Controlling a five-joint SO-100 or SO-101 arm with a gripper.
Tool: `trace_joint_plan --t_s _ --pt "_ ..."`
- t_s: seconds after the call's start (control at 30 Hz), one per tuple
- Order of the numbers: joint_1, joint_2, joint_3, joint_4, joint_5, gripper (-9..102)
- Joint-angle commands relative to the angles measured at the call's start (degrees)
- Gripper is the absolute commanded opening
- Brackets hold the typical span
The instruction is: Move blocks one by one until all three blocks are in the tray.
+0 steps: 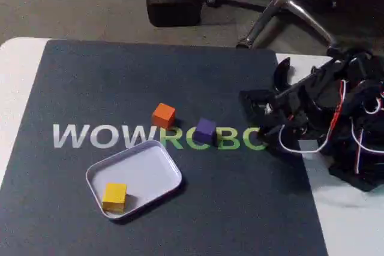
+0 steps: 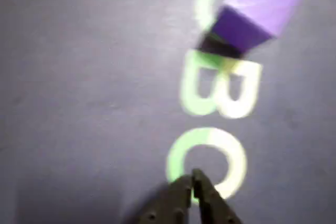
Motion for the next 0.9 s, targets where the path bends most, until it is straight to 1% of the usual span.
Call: trace_joint_plan --t_s 0.0,0.1,0.33,0.5,0.6,0.77,0.87 --pt "0.79 0.00 -3.52 -3.34 -0.18 -8" --pt "0.18 0.00 -6.24 -5.71 0.09 -8" --pt "-5.27 0.00 -16.88 -4.75 6.33 -8" --pt "-4.75 -2.90 -21.88 -3.34 8.35 -7" --pt "-4.48 -12.39 -29.53 -0.88 10.99 -7" --pt "-6.68 -36.21 -51.50 7.21 18.72 -7" --pt "-8.00 -47.20 -58.97 8.17 22.94 -6"
